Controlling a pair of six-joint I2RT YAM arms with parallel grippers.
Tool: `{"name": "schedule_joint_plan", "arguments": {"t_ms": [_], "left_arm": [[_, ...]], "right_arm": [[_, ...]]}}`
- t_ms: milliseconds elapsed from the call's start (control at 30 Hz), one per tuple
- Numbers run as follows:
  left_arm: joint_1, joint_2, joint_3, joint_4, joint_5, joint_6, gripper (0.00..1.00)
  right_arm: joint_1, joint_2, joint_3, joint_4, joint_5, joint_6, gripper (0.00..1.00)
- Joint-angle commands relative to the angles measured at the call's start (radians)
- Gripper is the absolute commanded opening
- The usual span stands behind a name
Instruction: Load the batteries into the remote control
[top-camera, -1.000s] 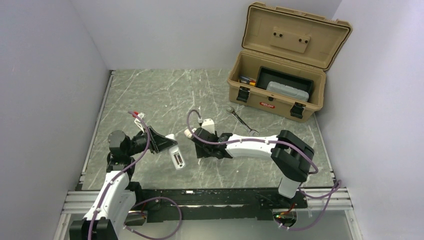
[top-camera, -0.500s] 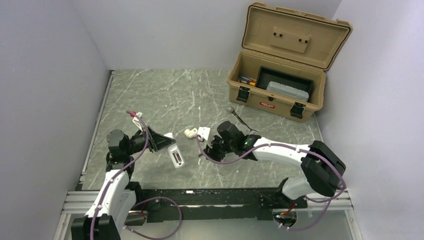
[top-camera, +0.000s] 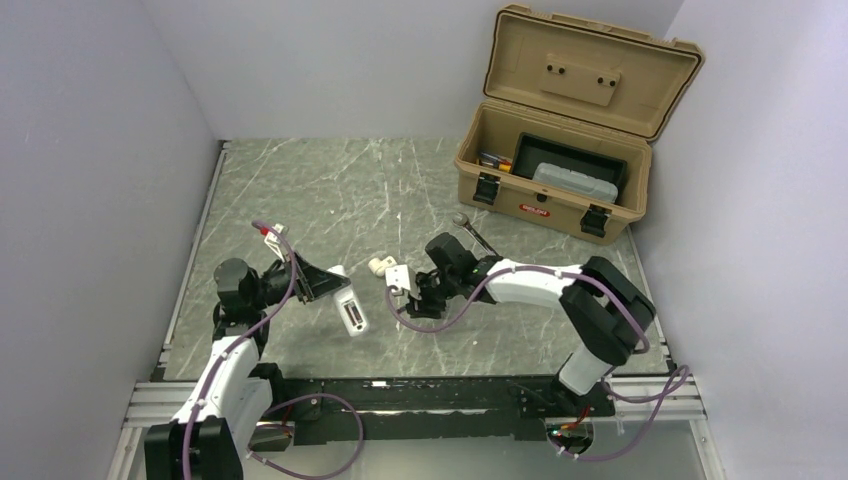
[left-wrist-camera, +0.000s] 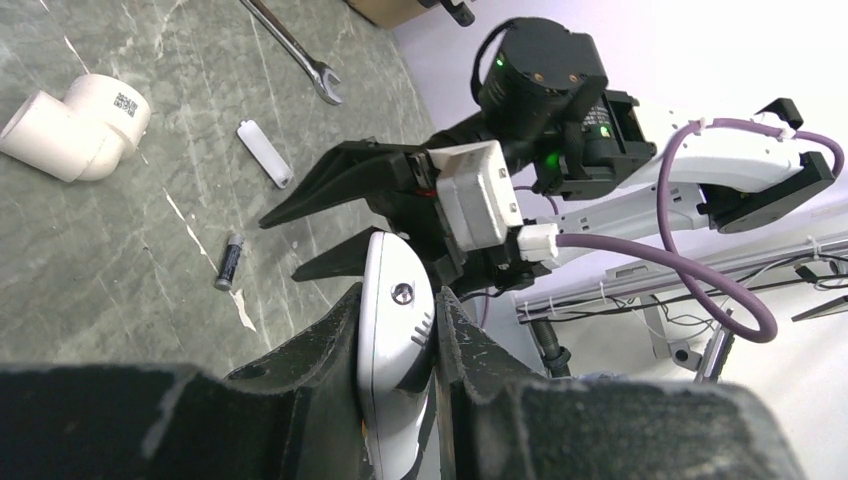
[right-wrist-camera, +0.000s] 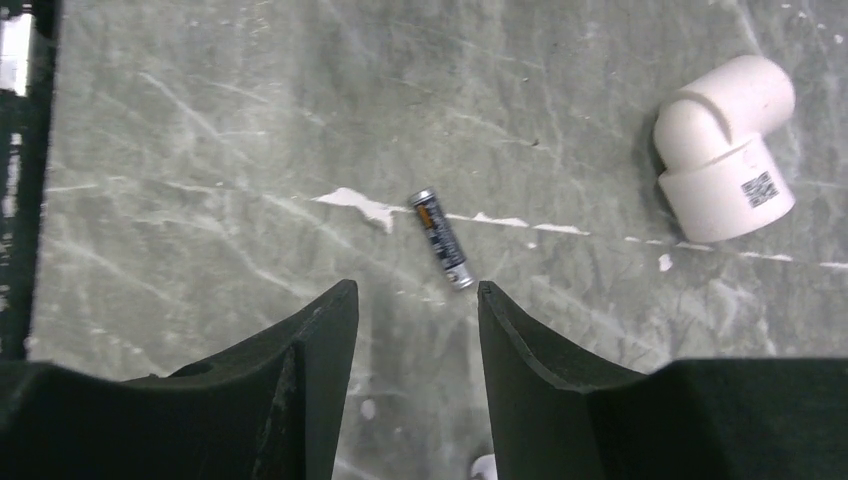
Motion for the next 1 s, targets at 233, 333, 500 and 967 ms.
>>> {"name": "schedule_joint_plan", "arguments": {"t_ms": [233,333,500,967], "left_arm": [[0.019,0.005,-0.007,0.076,0.033,-0.019,0.0],[0.022,0.004,-0.008,0.078,0.033,-0.02,0.0],[0.025,0.005,-0.007,0.078,0.033,-0.019,0.0],[0.032,0.008,-0.011,0.084,0.033,-0.024,0.0]], "right_arm": [[-0.026,0.118,0.16,-0.058,-0.078,-0.16,0.49],[-0.025,0.143,0.187,-0.098,-0.085,-0.178,0.49],[-0.025,0.167,0.19,-0.109,-0.084,-0.186,0.48],[-0.025,0.227,0.207,-0.129,-0.069,-0.165,0.4]]}}
